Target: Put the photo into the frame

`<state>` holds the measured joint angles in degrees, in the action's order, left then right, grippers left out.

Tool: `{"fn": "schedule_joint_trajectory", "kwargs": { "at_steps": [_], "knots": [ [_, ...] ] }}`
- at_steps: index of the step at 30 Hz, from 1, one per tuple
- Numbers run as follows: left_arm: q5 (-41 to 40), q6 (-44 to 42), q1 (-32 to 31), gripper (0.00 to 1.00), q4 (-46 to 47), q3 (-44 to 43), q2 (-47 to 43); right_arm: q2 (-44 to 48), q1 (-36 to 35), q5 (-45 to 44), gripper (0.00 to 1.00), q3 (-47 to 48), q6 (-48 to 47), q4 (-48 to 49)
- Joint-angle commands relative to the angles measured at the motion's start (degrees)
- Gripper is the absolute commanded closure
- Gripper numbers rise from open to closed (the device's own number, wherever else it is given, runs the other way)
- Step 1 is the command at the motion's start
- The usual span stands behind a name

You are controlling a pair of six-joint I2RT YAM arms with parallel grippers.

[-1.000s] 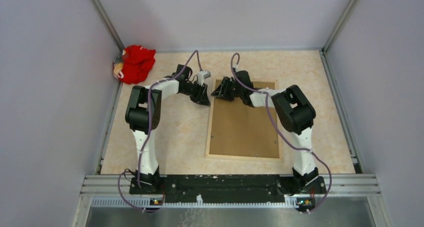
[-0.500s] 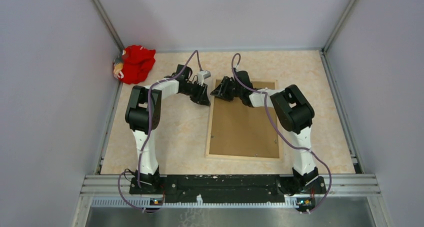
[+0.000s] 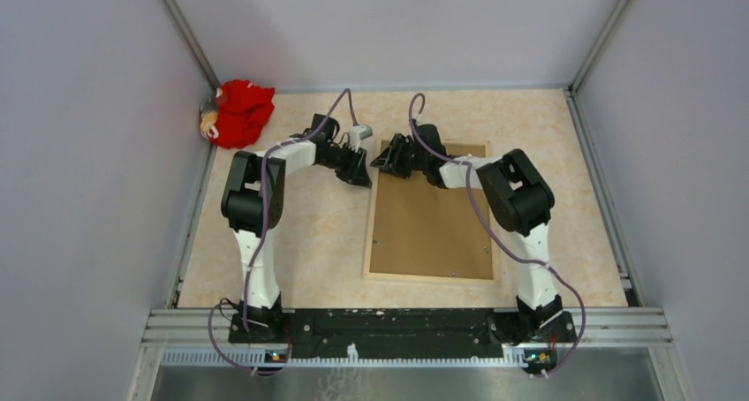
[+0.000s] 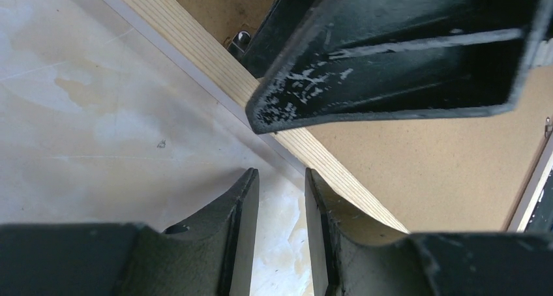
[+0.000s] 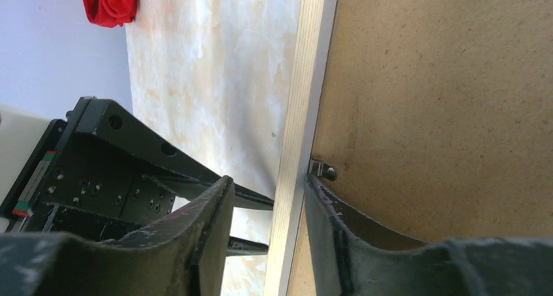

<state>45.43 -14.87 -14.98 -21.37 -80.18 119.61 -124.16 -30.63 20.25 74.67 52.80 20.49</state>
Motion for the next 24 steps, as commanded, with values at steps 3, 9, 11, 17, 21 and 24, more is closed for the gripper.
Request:
{"fn": "schedule_joint_trajectory", "kwargs": {
  "at_steps": [3, 9, 11, 17, 21, 24],
  "knots": [
    [0.7, -2.7, 2.1, 0.59, -3.4, -1.8, -1.4, 12.8, 1.1, -0.6, 0.42, -2.4, -2.9, -3.4],
    [-2.4, -8.3, 2.5, 0.53, -6.4, 1.1, -5.3, 28.3, 6.3, -12.0, 0.12, -8.2, -10.5, -17.6],
    [-4.0, -10.6, 2.1, 0.51, -6.5, 3.6, -6.7, 32.7, 8.9, -17.3, 0.08, -11.0, -13.0, -23.1],
    [-7.7, -15.0, 0.4, 0.47, -6.7, 11.8, -11.3, 40.8, 20.6, -25.7, 0.03, -21.4, -16.1, -30.1],
    [-9.0, -17.5, -0.9, 0.45, -6.8, 15.6, -14.3, 40.7, 26.0, -24.9, 0.02, -25.5, -17.3, -29.1],
    [-10.8, -19.2, -2.9, 0.44, -6.7, 18.2, -15.9, 37.4, 27.2, -22.3, 0.02, -25.7, -16.9, -28.1]
  ]
}}
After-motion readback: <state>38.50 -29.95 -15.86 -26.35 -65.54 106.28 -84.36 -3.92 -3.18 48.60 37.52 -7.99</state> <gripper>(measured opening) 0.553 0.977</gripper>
